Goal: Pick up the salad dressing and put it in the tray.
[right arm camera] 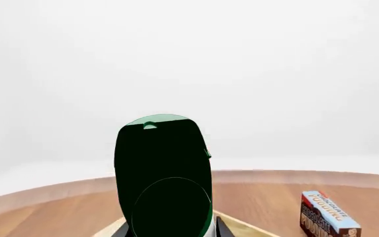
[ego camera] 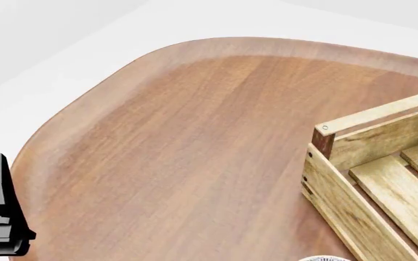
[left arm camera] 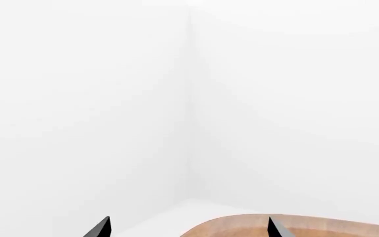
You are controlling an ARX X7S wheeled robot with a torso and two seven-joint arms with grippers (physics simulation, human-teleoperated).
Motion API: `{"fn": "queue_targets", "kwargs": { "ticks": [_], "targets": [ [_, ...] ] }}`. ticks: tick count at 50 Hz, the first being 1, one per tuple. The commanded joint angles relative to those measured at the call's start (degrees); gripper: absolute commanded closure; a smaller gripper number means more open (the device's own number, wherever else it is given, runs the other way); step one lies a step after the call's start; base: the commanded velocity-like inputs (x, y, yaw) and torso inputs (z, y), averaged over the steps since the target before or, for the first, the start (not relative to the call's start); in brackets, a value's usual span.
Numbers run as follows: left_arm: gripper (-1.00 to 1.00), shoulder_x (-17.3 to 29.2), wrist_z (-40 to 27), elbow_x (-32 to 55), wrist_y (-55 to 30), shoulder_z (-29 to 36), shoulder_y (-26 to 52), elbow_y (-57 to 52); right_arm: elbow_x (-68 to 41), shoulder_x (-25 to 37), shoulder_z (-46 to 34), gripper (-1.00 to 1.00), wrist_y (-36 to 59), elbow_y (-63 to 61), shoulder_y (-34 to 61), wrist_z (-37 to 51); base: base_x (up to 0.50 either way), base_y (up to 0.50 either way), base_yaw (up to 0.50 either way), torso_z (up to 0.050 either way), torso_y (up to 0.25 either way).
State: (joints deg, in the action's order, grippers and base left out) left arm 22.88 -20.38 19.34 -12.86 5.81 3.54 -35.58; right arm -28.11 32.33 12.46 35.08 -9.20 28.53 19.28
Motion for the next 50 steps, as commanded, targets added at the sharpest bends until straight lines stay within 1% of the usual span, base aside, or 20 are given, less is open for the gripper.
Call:
{"fn": "queue_targets", "kwargs": {
  "ticks": [1, 13, 20, 24, 32, 38, 43, 50],
  "targets": [
    [-1.00, 0.2, -0.2, 0.0, 0.2, 0.1, 0.0, 0.0, 3.4, 0.2, 0.3, 1.00, -1.6, 6.2, 3.5, 0.8, 0.00, 0.00, 0.00, 0.000, 0.000],
    [-1.00, 0.3, -0.3, 0.1, 0.0, 0.3, 0.2, 0.0, 6.2, 0.3, -0.1, 1.00, -5.1, 14.1, 5.7, 1.5, 0.00, 0.00, 0.00, 0.000, 0.001],
    [-1.00, 0.4, -0.4, 0.1, 0.1, 0.5, 0.3, 0.1, 6.8, 0.7, -0.8, 1.00, -4.9, 16.7, 6.9, 1.2, 0.00, 0.00, 0.00, 0.000, 0.000],
    [-1.00, 0.4, -0.4, 0.1, 0.1, 0.6, 0.3, 0.2, 7.7, 0.2, -1.1, 1.00, -7.3, 20.8, 7.3, 0.9, 0.00, 0.00, 0.00, 0.000, 0.000],
    [-1.00, 0.6, -0.6, 0.2, -0.1, 0.6, 0.4, -0.1, 8.4, 0.7, -1.3, 1.00, -7.7, 24.7, 9.1, 0.9, 0.00, 0.00, 0.00, 0.000, 0.001],
    [-1.00, 0.8, -0.7, 0.2, -0.3, 0.7, 0.5, -0.3, 9.9, 0.3, -1.8, 1.00, -12.3, 32.0, 10.4, -0.2, 0.00, 0.00, 0.00, 0.000, 0.000],
    [-1.00, 0.8, -0.7, 0.2, -0.5, 1.0, 0.8, -0.3, 10.3, 0.8, -2.3, 1.00, -12.4, 34.7, 11.7, -0.8, 0.00, 0.00, 0.00, 0.000, 0.000],
    [-1.00, 1.0, -0.9, 0.3, -0.8, 1.1, 0.9, -0.6, 11.0, 0.2, -2.5, 1.00, -15.6, 39.8, 11.9, -1.3, 0.00, 0.00, 0.00, 0.001, 0.001]
  ]
}}
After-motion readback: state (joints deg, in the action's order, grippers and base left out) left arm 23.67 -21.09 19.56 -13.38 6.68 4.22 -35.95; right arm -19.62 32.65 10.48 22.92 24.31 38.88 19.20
